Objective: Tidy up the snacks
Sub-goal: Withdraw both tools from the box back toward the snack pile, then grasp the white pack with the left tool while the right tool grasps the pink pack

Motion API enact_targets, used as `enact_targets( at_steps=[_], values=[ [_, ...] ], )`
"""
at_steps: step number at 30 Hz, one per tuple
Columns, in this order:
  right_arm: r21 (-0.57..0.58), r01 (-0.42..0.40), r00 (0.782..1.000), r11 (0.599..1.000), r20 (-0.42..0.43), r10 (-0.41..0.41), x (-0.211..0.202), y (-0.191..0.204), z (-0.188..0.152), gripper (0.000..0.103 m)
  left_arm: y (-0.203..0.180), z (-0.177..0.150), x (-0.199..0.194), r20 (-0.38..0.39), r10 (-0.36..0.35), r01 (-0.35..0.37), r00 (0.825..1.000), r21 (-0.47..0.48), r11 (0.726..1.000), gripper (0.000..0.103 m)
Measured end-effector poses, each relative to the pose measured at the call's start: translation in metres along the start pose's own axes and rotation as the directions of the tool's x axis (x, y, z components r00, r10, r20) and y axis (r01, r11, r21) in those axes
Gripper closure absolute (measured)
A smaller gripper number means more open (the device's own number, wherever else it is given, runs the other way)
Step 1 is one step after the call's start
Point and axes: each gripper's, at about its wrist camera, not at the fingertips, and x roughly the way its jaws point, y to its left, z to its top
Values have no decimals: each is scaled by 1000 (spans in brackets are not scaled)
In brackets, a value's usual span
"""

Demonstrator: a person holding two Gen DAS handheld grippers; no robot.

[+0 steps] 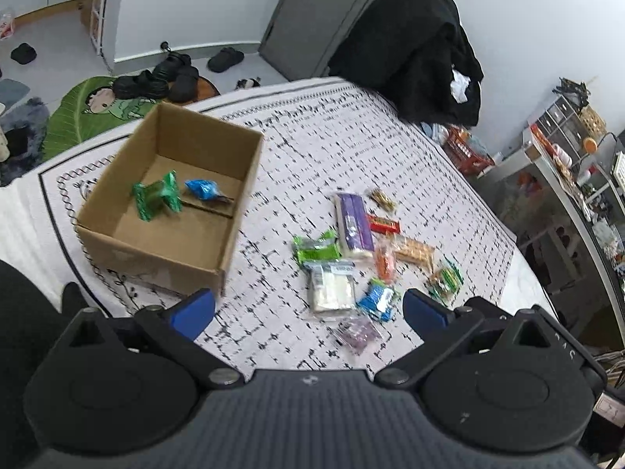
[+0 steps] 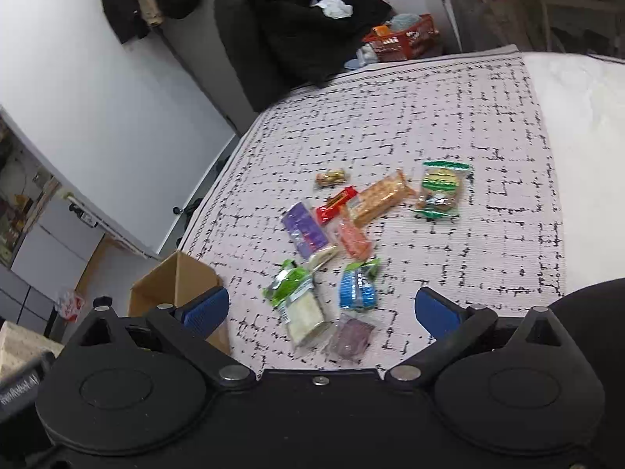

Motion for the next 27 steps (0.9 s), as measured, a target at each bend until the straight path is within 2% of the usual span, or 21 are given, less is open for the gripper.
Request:
enact_targets(
  at_steps=[5, 7, 9, 10, 12, 16, 20, 24, 27],
  values=[
    [19, -12, 1000, 1000, -11, 12, 8, -12, 1, 3, -9, -7, 19, -37, 7, -7, 999, 1, 1000, 2],
    [32, -13, 999, 999, -29, 14, 14, -16, -1, 9, -12, -10, 25, -45, -1, 1, 999, -2, 1000, 2],
    [46, -19, 998, 999, -53, 22, 22, -18, -3, 20, -18, -12, 32, -46, -1, 1, 999, 3, 1000, 3],
    [53, -21, 997, 998, -69, 25, 27, -20, -5, 23, -20, -13, 35, -45, -1, 1, 999, 5, 1000, 5],
    [69, -21, 995, 997, -100, 28, 37, -23, -8, 35, -23, -14, 42, -48, 3, -3, 999, 8, 1000, 10],
    [100, -24, 989, 995, -144, 38, 54, -25, -12, 39, -26, -18, 62, -79, 7, -7, 997, -6, 1000, 24],
    [139, -2, 984, 990, -176, 27, 71, -30, -14, 52, -24, -21, 80, -107, 18, -22, 994, -32, 999, 37],
    [177, 0, 974, 984, -222, 40, 90, -36, -15, 58, -21, -20, 98, -128, 30, -38, 991, -60, 997, 40],
    [190, 3, 964, 982, -263, 48, 105, -37, -17, 59, -21, -17, 109, -133, 41, -50, 990, -67, 996, 42]
  ],
)
